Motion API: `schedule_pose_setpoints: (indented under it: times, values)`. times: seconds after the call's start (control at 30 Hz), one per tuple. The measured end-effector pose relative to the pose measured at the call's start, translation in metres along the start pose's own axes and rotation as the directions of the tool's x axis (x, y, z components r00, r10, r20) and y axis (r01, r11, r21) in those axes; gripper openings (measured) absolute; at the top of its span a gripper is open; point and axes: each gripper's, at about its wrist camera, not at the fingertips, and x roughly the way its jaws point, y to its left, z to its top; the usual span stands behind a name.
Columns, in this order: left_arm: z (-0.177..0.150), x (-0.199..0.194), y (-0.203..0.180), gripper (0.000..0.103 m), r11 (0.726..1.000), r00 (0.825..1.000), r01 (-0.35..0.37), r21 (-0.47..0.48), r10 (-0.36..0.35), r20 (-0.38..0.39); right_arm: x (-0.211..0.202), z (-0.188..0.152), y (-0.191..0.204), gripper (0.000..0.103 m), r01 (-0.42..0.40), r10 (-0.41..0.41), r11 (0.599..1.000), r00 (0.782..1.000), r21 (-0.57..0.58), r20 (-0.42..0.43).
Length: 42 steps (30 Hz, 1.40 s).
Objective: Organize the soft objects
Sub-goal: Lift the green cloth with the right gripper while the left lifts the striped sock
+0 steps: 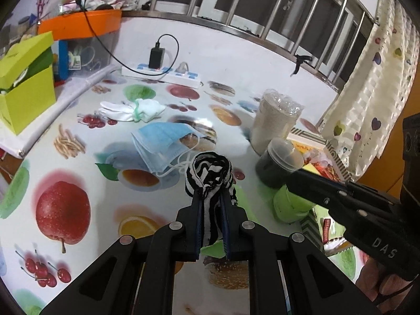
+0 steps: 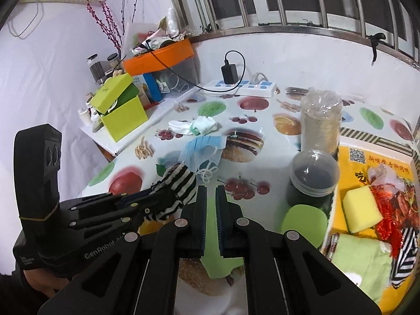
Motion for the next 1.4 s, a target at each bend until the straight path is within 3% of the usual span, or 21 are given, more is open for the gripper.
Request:
schedule_pose_setpoints:
  times: [0.1,0.17,0.23,0.33,0.83,0.87,0.93,1.0,1.4]
  values:
    - [-0.002,0.0,0.004,0.012,1.0,1.0,-0.011,-0.014,0.011,-0.003,0.004,-0.005,-0.002,0.007,-0.009,0.009,1.0,1.0,-0.01,-0.016]
    - [-0.004,0.001,0.008,0.012,0.999,1.0,-0.022,-0.025,0.022,-0.009,0.013,-0.01,-0.002,0.016,-0.004,0.003,1.0,0.999,-0.023,-0.044]
    - [-0.004,0.001,0.013,0.012,0.999,0.999,-0.03,-0.033,0.029,-0.013,0.023,-0.016,-0.001,0.04,-0.007,0.004,0.999,0.997,-0.033,-0.072]
    - [-0.004,0.0,0.019,0.012,0.998,0.999,-0.04,-0.043,0.04,-0.012,0.04,-0.022,0.0,0.049,-0.019,0.015,0.999,0.992,-0.033,-0.124]
    - [-0.006,0.006,0.039,0.012,0.996,0.998,-0.059,-0.072,0.057,-0.029,0.09,-0.036,0.014,0.048,0.029,-0.055,0.994,0.967,-0.106,-0.25]
    - [-0.006,0.005,0.038,0.012,0.996,0.998,-0.059,-0.071,0.057,-0.028,0.09,-0.036,0.015,0.046,0.035,-0.061,0.993,0.967,-0.111,-0.248]
    - [-0.006,0.006,0.039,0.012,0.996,0.998,-0.06,-0.072,0.058,-0.03,0.089,-0.038,0.016,0.024,0.041,-0.07,0.992,0.968,-0.121,-0.243]
    - [-0.007,0.006,0.039,0.012,0.995,0.998,-0.06,-0.074,0.058,-0.032,0.087,-0.037,0.014,0.015,0.029,-0.053,0.994,0.969,-0.102,-0.243]
    - [-0.004,-0.005,0.026,0.012,0.998,0.999,-0.035,-0.043,0.035,-0.003,0.046,-0.021,0.018,0.011,0.021,-0.034,0.994,0.992,-0.107,-0.121]
